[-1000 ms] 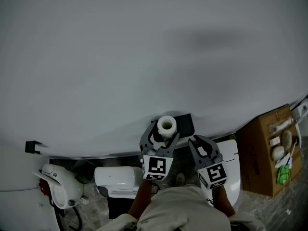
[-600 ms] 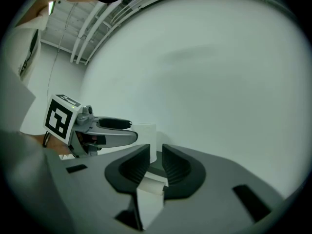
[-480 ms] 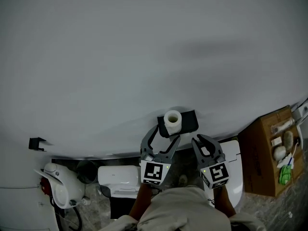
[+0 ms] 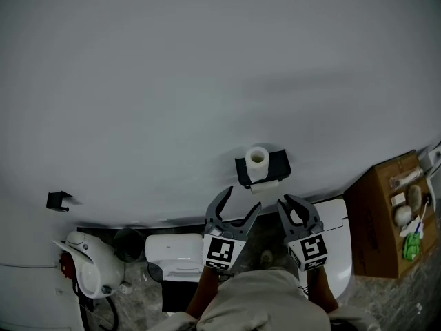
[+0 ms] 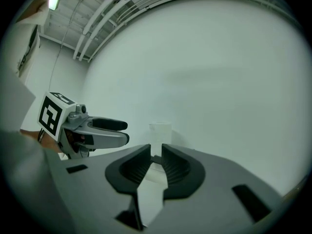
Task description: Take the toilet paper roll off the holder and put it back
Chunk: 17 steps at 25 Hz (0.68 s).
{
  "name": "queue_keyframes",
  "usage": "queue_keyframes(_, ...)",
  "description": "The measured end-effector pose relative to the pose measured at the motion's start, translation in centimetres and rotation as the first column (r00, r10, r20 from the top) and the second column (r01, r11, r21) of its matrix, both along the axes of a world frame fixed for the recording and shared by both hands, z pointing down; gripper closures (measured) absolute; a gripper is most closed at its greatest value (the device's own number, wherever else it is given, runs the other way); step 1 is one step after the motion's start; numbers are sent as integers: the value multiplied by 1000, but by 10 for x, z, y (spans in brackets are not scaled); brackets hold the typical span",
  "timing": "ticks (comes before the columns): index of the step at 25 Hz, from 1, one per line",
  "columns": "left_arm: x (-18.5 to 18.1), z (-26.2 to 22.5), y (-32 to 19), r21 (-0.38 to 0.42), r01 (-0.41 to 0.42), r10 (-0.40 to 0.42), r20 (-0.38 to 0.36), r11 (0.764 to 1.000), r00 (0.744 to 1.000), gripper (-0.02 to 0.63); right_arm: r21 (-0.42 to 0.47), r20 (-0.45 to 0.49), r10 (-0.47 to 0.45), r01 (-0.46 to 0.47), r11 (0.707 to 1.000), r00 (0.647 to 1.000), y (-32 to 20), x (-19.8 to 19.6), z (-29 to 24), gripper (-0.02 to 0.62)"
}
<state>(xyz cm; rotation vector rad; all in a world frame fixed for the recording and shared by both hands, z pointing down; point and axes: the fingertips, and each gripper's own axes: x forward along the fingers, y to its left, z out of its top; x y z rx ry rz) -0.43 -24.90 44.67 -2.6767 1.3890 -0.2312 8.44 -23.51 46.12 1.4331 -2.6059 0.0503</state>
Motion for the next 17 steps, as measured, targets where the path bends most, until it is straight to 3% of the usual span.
queue_keyframes(17,-26,-11,61,41,-21,23,-44,999,999,268,57,-29,59,-57,997,998,65,-18,-11,532)
